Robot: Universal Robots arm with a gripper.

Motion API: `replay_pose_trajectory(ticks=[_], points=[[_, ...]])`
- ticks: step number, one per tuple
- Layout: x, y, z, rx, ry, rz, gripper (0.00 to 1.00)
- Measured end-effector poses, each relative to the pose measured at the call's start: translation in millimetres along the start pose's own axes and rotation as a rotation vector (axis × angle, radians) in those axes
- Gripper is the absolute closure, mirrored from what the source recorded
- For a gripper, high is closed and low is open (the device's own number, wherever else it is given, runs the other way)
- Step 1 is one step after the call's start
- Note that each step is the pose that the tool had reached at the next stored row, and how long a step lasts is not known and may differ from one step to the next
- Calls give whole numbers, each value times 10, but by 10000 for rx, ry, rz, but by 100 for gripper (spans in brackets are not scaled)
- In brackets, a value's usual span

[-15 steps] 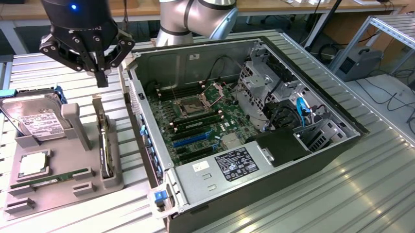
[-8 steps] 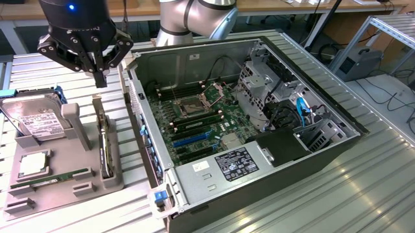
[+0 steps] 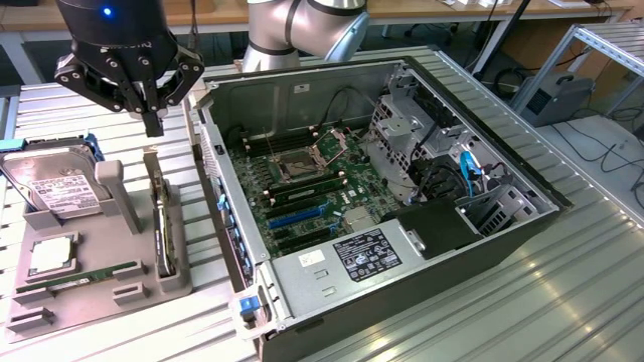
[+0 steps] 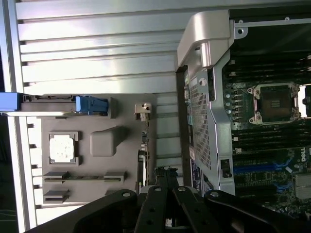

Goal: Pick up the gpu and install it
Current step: 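Reach for the gpu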

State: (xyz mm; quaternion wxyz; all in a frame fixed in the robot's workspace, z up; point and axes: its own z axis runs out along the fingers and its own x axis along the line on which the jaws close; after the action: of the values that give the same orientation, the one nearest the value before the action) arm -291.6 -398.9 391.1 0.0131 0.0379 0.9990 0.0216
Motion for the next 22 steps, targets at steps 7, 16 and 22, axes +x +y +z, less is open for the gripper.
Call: replay_pose_trajectory(ticks=[7,16,22], points=[[23,-2,2,0,0,0,89],[53,-4,4,0,0,0,89],[77,-24,9,0,0,0,89]])
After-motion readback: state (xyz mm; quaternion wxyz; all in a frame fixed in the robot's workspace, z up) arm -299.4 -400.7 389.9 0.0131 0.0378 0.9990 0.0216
